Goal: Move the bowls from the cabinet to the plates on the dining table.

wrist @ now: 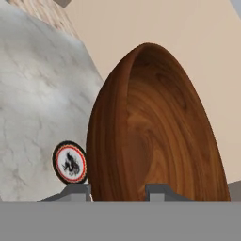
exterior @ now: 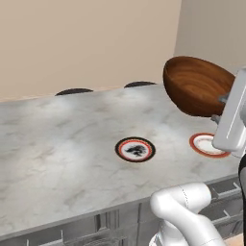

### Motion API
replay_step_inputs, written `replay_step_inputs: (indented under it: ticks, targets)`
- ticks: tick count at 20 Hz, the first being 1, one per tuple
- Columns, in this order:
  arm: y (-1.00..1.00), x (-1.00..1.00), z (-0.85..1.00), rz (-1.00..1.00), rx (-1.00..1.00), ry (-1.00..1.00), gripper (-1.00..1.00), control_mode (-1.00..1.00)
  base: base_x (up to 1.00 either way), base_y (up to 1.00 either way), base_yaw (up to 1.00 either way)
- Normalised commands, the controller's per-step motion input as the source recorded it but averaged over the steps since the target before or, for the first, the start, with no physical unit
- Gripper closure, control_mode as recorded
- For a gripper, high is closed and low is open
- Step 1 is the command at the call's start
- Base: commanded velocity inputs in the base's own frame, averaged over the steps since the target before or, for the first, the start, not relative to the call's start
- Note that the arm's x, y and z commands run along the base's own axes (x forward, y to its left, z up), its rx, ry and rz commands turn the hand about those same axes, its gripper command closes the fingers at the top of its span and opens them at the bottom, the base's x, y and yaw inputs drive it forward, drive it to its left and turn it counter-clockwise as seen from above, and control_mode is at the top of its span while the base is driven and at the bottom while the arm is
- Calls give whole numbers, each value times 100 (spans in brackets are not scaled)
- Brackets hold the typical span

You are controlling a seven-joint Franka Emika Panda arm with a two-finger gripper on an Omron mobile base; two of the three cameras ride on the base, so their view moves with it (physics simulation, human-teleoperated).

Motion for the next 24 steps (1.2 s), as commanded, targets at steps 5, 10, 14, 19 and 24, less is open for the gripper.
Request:
replay_step_inputs:
  ticks: [5,10,14,19,24]
  targets:
    - [0,0,0,0,0,0,100,100,3,-3,1]
    - [-1,0,-13,0,0,10,100,-100,0,-1,0]
    - [0,14,-18,0,-1,16,100,-100,0,0,0]
    - [1,27,-26,0,-1,10,100,-100,0,0,0]
    - [7,36,-30,0,-3,12,100,-100,0,0,0]
